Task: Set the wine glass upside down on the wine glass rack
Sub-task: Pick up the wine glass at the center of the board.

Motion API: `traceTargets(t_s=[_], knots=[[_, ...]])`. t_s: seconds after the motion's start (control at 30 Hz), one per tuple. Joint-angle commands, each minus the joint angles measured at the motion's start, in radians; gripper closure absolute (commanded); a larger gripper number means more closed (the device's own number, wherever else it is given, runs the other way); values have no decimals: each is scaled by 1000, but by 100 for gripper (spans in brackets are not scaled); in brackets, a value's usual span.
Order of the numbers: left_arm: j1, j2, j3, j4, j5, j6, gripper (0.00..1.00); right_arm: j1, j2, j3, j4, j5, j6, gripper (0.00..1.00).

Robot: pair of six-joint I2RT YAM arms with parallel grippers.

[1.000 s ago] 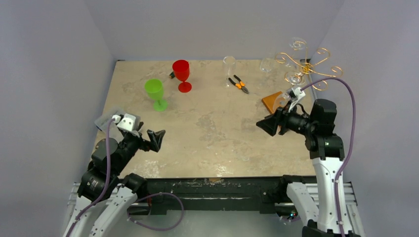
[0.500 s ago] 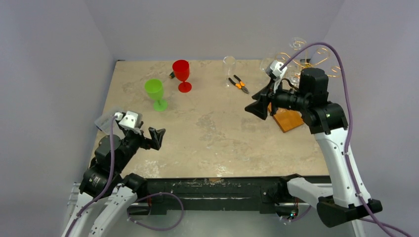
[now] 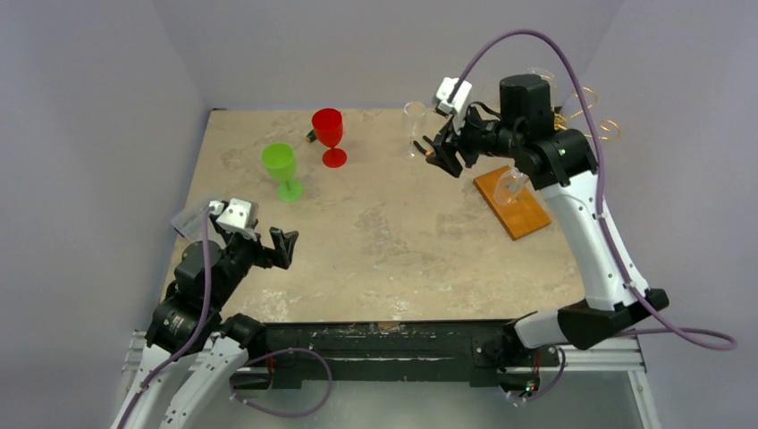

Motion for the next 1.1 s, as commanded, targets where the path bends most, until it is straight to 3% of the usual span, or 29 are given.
traceTargets(t_s=[0.0, 0.9, 1.07], knots=[[9, 3, -6, 23, -7, 8, 4, 13, 94, 126, 20, 139, -47, 40], [13, 0, -1, 17, 41, 10, 4, 18, 569, 456, 132, 535, -73, 40], [15, -2, -1, 16, 45, 10, 4, 17, 620, 477, 193, 660, -71, 46]])
